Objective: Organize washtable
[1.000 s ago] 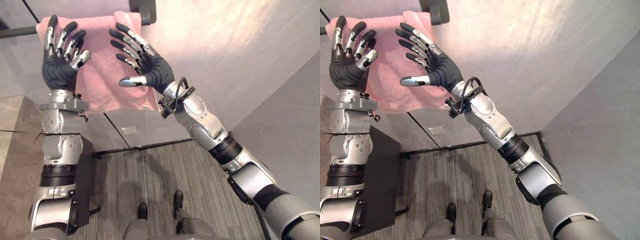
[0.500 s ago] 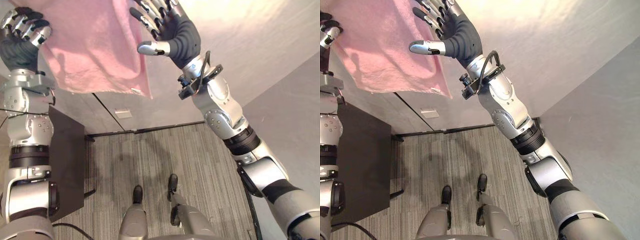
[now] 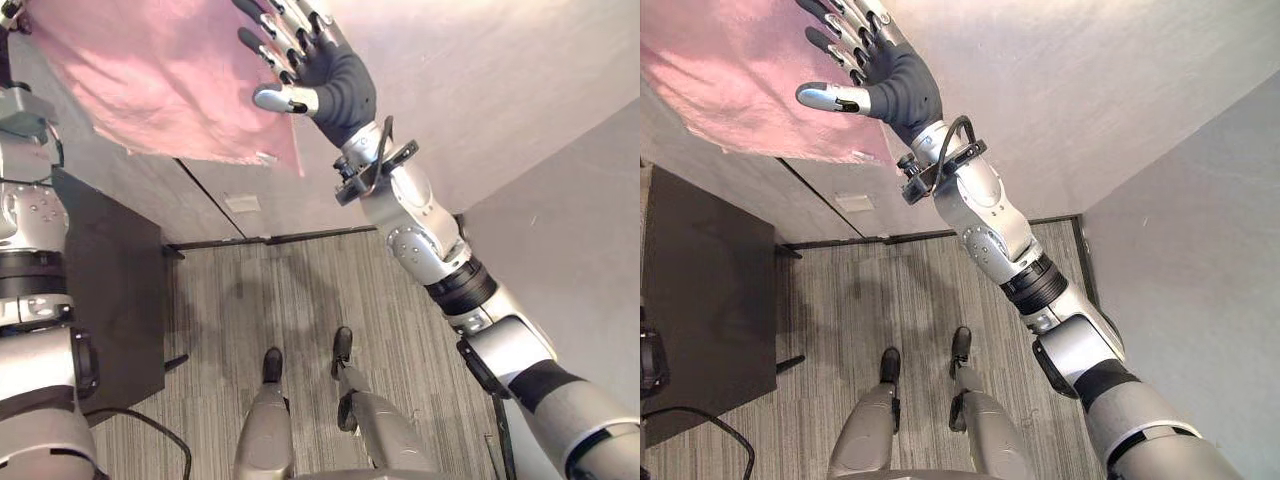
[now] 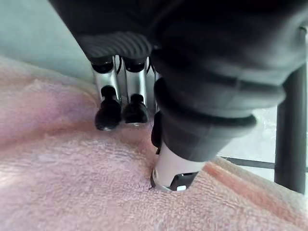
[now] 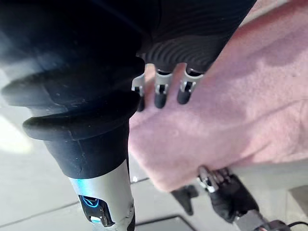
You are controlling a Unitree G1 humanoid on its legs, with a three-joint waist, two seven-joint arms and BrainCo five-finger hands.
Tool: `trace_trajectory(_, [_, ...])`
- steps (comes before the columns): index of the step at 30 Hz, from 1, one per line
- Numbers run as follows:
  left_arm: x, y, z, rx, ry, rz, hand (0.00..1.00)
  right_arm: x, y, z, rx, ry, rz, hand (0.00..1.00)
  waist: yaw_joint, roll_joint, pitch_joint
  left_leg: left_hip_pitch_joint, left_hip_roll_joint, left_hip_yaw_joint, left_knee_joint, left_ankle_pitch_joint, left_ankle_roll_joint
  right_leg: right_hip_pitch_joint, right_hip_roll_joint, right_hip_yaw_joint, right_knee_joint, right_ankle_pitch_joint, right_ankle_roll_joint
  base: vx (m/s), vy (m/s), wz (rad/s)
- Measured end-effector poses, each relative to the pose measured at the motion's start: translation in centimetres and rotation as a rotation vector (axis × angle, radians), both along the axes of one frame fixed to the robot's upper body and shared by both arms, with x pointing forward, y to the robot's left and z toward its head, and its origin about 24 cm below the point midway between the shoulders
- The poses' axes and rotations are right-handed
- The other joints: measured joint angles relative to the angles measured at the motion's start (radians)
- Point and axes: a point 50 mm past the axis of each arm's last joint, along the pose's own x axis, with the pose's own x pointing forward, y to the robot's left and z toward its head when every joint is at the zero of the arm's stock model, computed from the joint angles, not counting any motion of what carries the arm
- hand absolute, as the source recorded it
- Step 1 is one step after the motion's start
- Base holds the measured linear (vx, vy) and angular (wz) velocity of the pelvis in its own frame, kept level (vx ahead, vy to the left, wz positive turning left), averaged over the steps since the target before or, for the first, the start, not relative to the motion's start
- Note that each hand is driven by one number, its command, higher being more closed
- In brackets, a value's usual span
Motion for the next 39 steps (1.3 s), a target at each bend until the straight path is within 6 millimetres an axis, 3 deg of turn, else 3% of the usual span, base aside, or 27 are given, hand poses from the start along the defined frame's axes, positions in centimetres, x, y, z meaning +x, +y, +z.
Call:
trace_trajectory(3, [-0.1,0.0,0.1,0.003,-0.001,0.003,0.00,0.0,0.0,0.0,0.000,0.000,0.000,0.00,0.002,-0.004,0.002,0.001,-0.001,0.003,0.001,0.000,0.000,0.001,0.000,0.006,0.000,0.009,-0.011,0.06,0.159,-0.10])
trace_trajectory(4, [-1.3,0.8,-0.2,-0.009,-0.022,0.061,0.00,0.3,-0.8,0.4,0.028,0.004,-0.026,0.00,0.000,-0.006,0.003,0.048,0.004,0.025,0.002,-0.010,0.001,0.039,0.002,0.016,-0.002,-0.019,0.026,0.08,0.206,-0.16])
trace_trajectory(5, [-2.7,1.4,0.1,-0.021,-0.075,0.129,0.00,0.7,-2.5,1.0,0.093,0.001,-0.083,0.00,-0.006,-0.007,0.002,0.070,0.007,0.024,0.003,-0.017,-0.001,0.064,0.004,0.013,-0.004,-0.026,0.019,0.09,0.204,-0.15])
trace_trajectory(8, [-3.5,2.5,-0.4,-0.057,-0.076,0.200,0.00,1.0,-4.0,1.4,0.138,-0.004,-0.141,0.00,-0.004,-0.008,0.001,0.064,0.010,0.024,0.014,-0.026,-0.004,0.064,0.007,0.013,-0.003,-0.027,0.017,0.05,0.078,0.02])
trace_trajectory(10, [-4.2,3.2,-1.0,-0.072,-0.075,0.227,0.00,1.4,-4.9,0.4,0.142,0.026,-0.168,0.00,-0.006,-0.008,-0.002,0.062,0.012,0.023,0.021,-0.030,-0.004,0.063,0.009,0.012,0.000,-0.026,0.017,0.07,0.084,-0.03])
trace_trajectory(12, [-6.7,3.5,-2.6,-0.045,-0.081,0.289,0.00,1.4,-8.6,-2.4,0.190,0.094,-0.279,0.00,-0.002,-0.007,-0.005,0.087,0.010,0.024,0.012,-0.031,-0.004,0.084,0.008,0.009,0.000,-0.025,0.009,0.10,0.098,-0.07])
trace_trajectory(13, [-8.4,4.2,-3.7,-0.072,-0.103,0.362,0.00,1.6,-11.7,-4.2,0.210,0.151,-0.402,0.00,0.000,-0.006,-0.006,0.108,0.009,0.024,0.010,-0.032,-0.005,0.103,0.007,-0.003,0.000,-0.024,0.008,0.09,0.080,-0.04])
trace_trajectory(15, [-10.0,5.6,-4.9,-0.146,-0.113,0.453,0.00,1.9,-15.2,-5.9,0.193,0.226,-0.545,0.00,0.002,0.009,-0.021,0.133,0.009,0.022,-0.004,-0.035,-0.009,0.122,0.007,-0.019,0.001,-0.024,0.007,0.08,0.105,0.01])
trace_trajectory(17, [-10.4,6.3,-6.3,-0.186,-0.073,0.486,0.00,1.9,-16.3,-5.8,0.158,0.218,-0.591,0.00,0.003,0.040,-0.068,0.157,0.008,0.022,-0.037,-0.035,-0.009,0.130,0.006,-0.022,0.001,-0.024,0.007,0.05,0.132,0.01])
trace_trajectory(21, [-10.4,6.0,-7.6,-0.163,-0.021,0.504,0.00,1.9,-14.7,-6.2,0.096,0.221,-0.538,0.00,0.015,0.090,-0.139,0.197,0.006,0.022,-0.058,-0.043,0.006,0.161,0.006,-0.040,0.000,-0.026,0.006,0.00,0.128,0.05])
trace_trajectory(23, [-10.6,5.3,-7.3,-0.135,-0.037,0.489,0.00,1.9,-14.2,-6.4,0.089,0.227,-0.519,0.00,0.018,0.089,-0.163,0.197,-0.007,0.021,-0.060,-0.040,0.012,0.165,-0.007,-0.045,0.000,-0.046,-0.012,-0.04,0.104,0.14])
trace_trajectory(29, [-9.1,1.8,-7.2,0.011,-0.012,0.319,0.00,1.8,-12.5,-7.0,0.047,0.226,-0.451,0.00,0.019,0.100,-0.234,0.199,-0.021,0.011,-0.071,-0.030,0.018,0.171,-0.021,-0.070,-0.005,-0.057,0.000,-0.03,0.087,0.12])
trace_trajectory(39, [-5.9,-5.1,-8.6,0.174,0.059,-0.107,0.00,1.3,-9.1,-8.2,-0.044,0.228,-0.316,0.00,0.006,0.105,-0.253,0.212,-0.026,0.007,-0.088,-0.013,0.023,0.177,-0.032,-0.081,-0.004,-0.053,-0.004,0.01,0.084,0.03])
